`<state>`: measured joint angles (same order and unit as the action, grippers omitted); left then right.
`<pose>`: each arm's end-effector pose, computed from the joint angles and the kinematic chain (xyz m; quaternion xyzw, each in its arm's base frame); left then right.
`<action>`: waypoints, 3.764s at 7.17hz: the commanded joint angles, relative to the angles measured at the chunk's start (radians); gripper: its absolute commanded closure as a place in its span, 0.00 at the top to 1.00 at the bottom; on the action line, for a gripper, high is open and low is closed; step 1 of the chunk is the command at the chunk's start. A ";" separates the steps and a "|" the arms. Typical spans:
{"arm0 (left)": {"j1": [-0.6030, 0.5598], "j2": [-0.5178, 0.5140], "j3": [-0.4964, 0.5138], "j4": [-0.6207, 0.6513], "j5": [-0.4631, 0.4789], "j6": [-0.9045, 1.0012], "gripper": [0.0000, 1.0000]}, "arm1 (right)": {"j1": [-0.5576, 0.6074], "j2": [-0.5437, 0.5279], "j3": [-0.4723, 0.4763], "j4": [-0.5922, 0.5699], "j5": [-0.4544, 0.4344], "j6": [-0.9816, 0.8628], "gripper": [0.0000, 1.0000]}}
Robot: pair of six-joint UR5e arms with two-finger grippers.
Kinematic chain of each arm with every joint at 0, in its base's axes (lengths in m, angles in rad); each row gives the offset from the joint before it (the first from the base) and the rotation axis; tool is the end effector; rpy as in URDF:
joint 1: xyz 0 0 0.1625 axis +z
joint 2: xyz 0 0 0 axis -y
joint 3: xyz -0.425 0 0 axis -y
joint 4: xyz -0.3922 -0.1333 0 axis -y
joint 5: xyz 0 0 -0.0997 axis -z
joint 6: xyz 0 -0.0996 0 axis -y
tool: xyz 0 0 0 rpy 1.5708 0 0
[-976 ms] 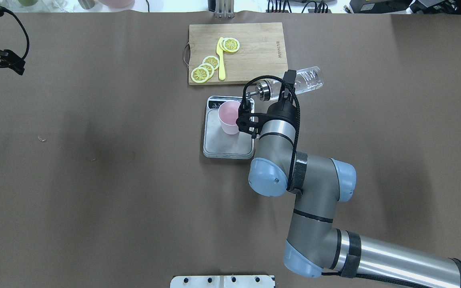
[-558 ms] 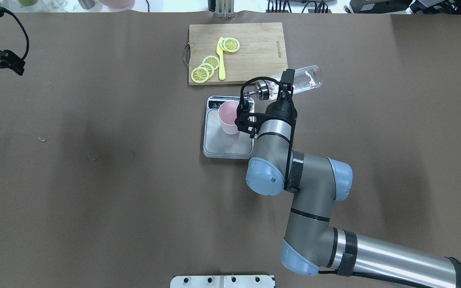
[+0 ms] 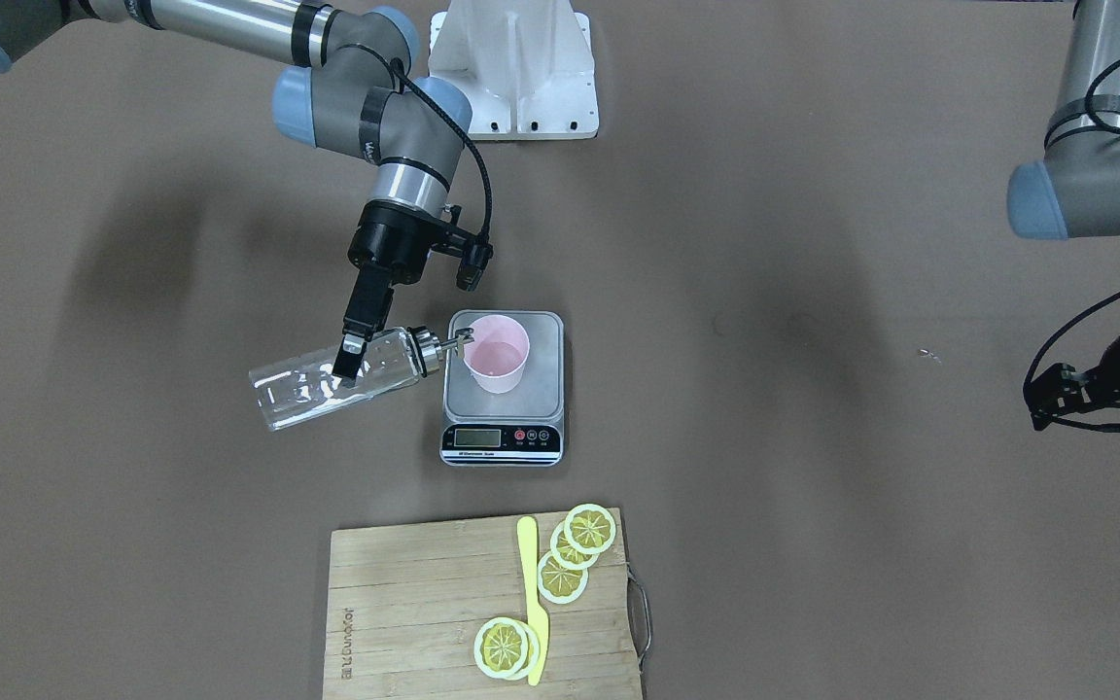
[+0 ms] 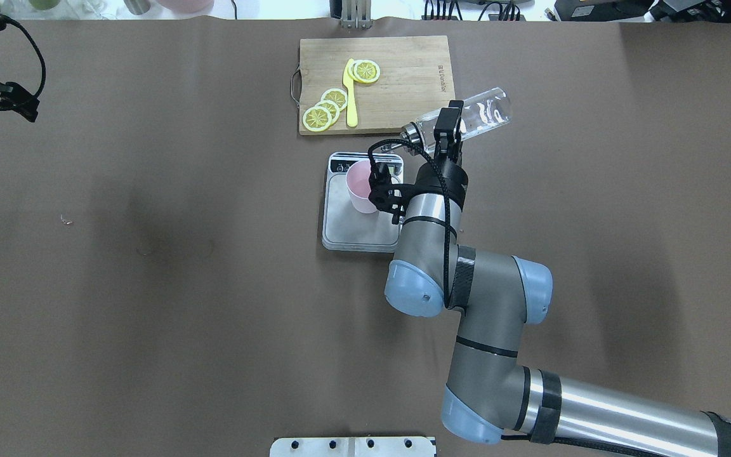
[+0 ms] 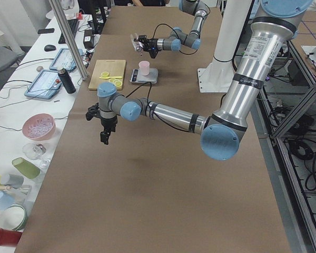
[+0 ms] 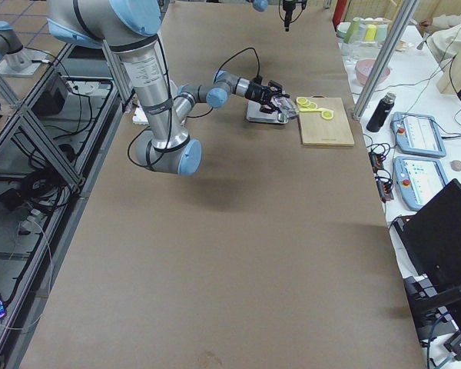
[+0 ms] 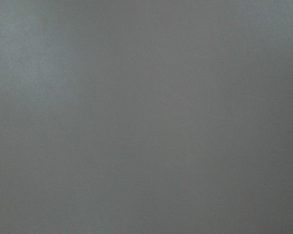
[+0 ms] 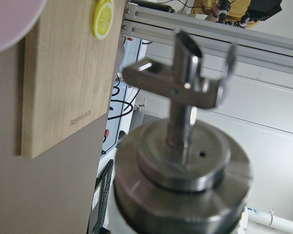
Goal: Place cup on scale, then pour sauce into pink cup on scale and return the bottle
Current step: 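Tilt the dispenser with the right gripper to pour into the pink cup, then turn the dispenser upright and carry it back with the right gripper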
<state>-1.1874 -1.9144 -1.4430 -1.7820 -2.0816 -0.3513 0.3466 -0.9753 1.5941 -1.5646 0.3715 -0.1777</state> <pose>0.1658 -0.6372 0.5165 0.1027 0.3041 0.0687 0.9446 -0.5438 -0.4368 0.2578 0.4882 0.3383 -0.3740 0.7122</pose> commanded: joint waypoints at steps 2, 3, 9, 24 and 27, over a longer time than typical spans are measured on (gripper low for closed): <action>0.000 0.000 0.019 -0.022 0.000 0.000 0.99 | -0.009 -0.005 -0.011 -0.006 -0.036 0.001 0.00; 0.000 0.000 0.019 -0.022 0.000 0.000 0.99 | -0.009 -0.003 -0.013 0.003 -0.034 0.013 0.00; 0.000 -0.012 0.016 -0.022 0.000 -0.006 0.99 | 0.040 -0.051 0.003 0.302 0.220 0.142 0.00; 0.002 -0.031 -0.011 -0.019 0.003 -0.012 0.99 | 0.350 -0.312 -0.091 0.979 0.912 1.031 0.00; 0.002 -0.031 -0.011 -0.017 0.003 -0.012 0.99 | 0.365 -0.312 -0.094 0.977 0.937 1.031 0.00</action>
<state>-1.1858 -1.9451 -1.4543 -1.7999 -2.0785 -0.3635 0.7041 -1.2870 1.5025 -0.5878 1.2963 0.8509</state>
